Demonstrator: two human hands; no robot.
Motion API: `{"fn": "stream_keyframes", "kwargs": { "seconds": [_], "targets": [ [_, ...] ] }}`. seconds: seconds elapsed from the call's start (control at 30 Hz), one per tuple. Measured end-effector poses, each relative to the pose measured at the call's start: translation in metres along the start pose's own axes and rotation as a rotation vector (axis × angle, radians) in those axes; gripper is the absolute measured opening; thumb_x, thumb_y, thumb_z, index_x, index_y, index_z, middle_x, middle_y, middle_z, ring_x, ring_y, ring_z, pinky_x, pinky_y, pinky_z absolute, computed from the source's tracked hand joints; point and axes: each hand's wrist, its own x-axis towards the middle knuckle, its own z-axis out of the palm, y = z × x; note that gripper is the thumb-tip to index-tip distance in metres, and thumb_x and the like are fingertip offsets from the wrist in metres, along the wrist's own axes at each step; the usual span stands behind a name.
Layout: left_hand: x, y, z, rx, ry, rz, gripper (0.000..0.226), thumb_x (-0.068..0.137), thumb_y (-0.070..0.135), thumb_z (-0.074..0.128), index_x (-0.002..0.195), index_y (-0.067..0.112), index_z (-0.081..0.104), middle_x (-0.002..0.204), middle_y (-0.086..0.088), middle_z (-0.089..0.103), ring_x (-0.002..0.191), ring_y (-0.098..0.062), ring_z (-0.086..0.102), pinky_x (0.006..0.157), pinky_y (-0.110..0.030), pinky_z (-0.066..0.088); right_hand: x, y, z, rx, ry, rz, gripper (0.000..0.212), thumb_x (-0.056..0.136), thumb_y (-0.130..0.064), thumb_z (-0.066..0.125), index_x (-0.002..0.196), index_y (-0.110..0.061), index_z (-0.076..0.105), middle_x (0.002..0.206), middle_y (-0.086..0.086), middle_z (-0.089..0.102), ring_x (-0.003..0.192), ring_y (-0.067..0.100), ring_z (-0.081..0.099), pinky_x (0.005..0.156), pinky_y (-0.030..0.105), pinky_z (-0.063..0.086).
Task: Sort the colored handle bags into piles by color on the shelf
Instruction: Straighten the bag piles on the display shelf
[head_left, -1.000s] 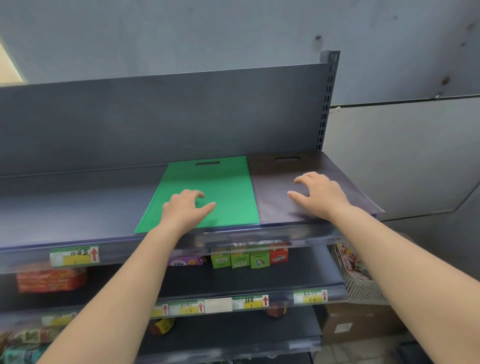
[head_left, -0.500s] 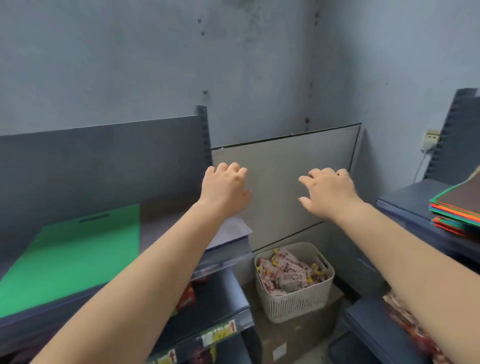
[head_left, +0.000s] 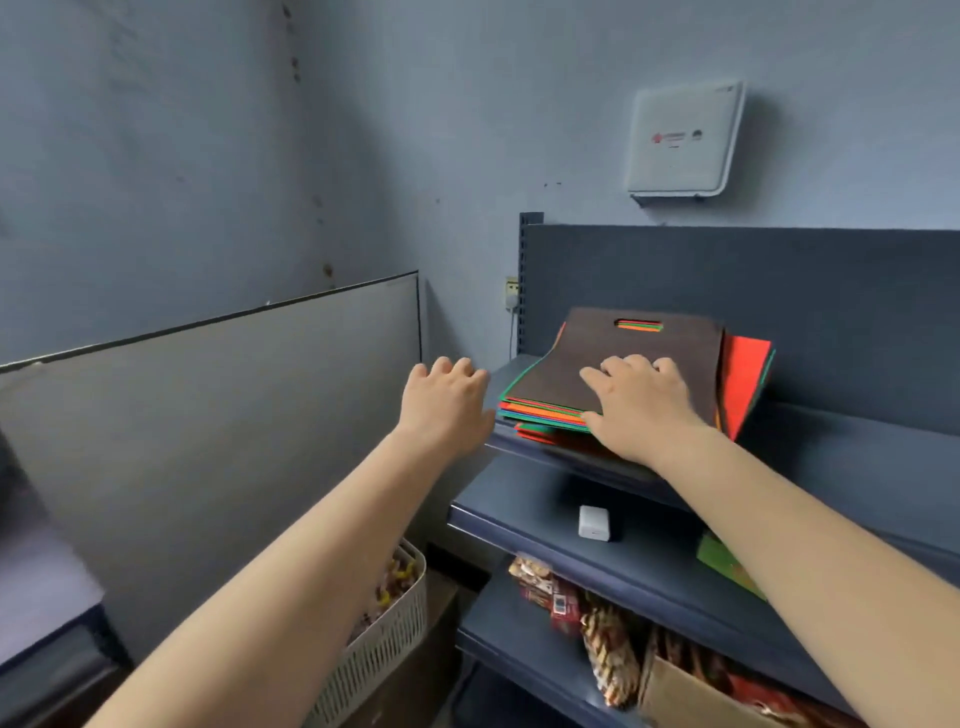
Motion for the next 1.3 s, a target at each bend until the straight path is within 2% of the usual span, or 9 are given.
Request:
{"fn": "stream_keyframes", "kwargs": {
  "seconds": [0.2,0.43,0.63,0.77,0.9,0.97,1.03,1.17,1.3],
  "targets": [
    [0.053,0.043,0.031,-0.067,-0.015,0.14,0.043,0.094,0.045,0.043,0.128,0.019,0.049,0.128,0.0,0.051,0.118,-0.024,0.045,0.091,-0.034,0.033,-0.004,0.048,0.026,-0.014,-0.069,0.154,0.046,0.095,-0.048,0.04,0.134,-0.023,0.044,0.132,0.002,0.049,0.121,0.026,0.044,0.097,0.039,0.033],
    [0.099,0.066,0.08,-0.181,-0.108,0.231,0.042,0.096,0.05,0.037,0.117,0.018,0.053,0.124,-0.002,0.054,0.119,-0.025,0.047,0.091,-0.034,0.037,0.003,0.078,0.062,0.213,-0.19,0.439,0.046,0.096,-0.048,0.042,0.127,-0.016,0.054,0.121,0.006,0.054,0.112,0.026,0.052,0.088,0.039,0.045],
    [0.118,0.072,0.111,-0.345,-0.064,0.296,0.044,0.096,0.05,0.036,0.124,0.022,0.053,0.126,0.001,0.055,0.121,-0.023,0.046,0.097,-0.033,0.034,0.015,0.088,0.084,0.339,-0.247,0.767,0.047,0.092,-0.051,0.049,0.102,-0.006,0.059,0.105,0.009,0.056,0.092,0.026,0.058,0.071,0.034,0.05],
    [0.128,0.073,0.119,-0.415,-0.037,0.366,0.047,0.096,0.051,0.037,0.132,0.023,0.049,0.137,0.003,0.051,0.126,-0.022,0.042,0.103,-0.031,0.03,0.022,0.099,0.089,0.532,-0.193,0.947,0.038,0.09,-0.044,0.058,0.097,-0.007,0.054,0.089,0.005,0.054,0.08,0.021,0.055,0.06,0.028,0.044],
    [0.135,0.077,0.121,-0.466,-0.052,0.434,0.05,0.096,0.051,0.038,0.137,0.024,0.047,0.144,0.003,0.046,0.131,-0.02,0.038,0.106,-0.03,0.026,0.02,0.108,0.09,0.641,-0.121,1.014,0.031,0.088,-0.033,0.066,0.101,-0.006,0.056,0.094,0.004,0.056,0.083,0.021,0.052,0.053,0.026,0.036],
    [0.139,0.079,0.12,-0.498,-0.07,0.459,0.05,0.096,0.051,0.038,0.137,0.025,0.047,0.145,0.005,0.045,0.133,-0.018,0.037,0.106,-0.03,0.026,0.019,0.11,0.093,0.639,-0.032,1.003,0.023,0.089,-0.024,0.066,0.102,-0.007,0.057,0.097,0.005,0.057,0.085,0.022,0.052,0.058,0.026,0.036],
    [0.145,0.078,0.121,-0.506,-0.078,0.399,0.046,0.095,0.051,0.039,0.132,0.026,0.052,0.141,0.005,0.049,0.13,-0.019,0.04,0.104,-0.032,0.029,0.016,0.113,0.094,0.618,0.045,0.976,0.014,0.091,-0.018,0.062,0.097,-0.008,0.054,0.095,0.005,0.056,0.084,0.022,0.05,0.065,0.027,0.035],
    [0.157,0.059,0.124,-0.397,-0.154,0.072,0.054,0.089,0.063,0.04,0.121,0.021,0.056,0.13,-0.002,0.054,0.121,-0.028,0.046,0.094,-0.04,0.035,0.006,0.125,0.097,0.634,0.232,0.961,0.007,0.092,-0.009,0.056,0.087,-0.009,0.051,0.082,0.004,0.054,0.075,0.021,0.047,0.052,0.024,0.028],
    [0.171,0.035,0.128,-0.447,-0.248,-0.107,0.057,0.083,0.067,0.049,0.108,0.018,0.061,0.116,-0.005,0.062,0.111,-0.029,0.055,0.087,-0.037,0.04,-0.003,0.135,0.101,0.706,0.337,1.026,0.009,0.092,-0.006,0.055,0.098,-0.01,0.059,0.089,0.005,0.058,0.08,0.022,0.05,0.063,0.025,0.034]
  ]
}}
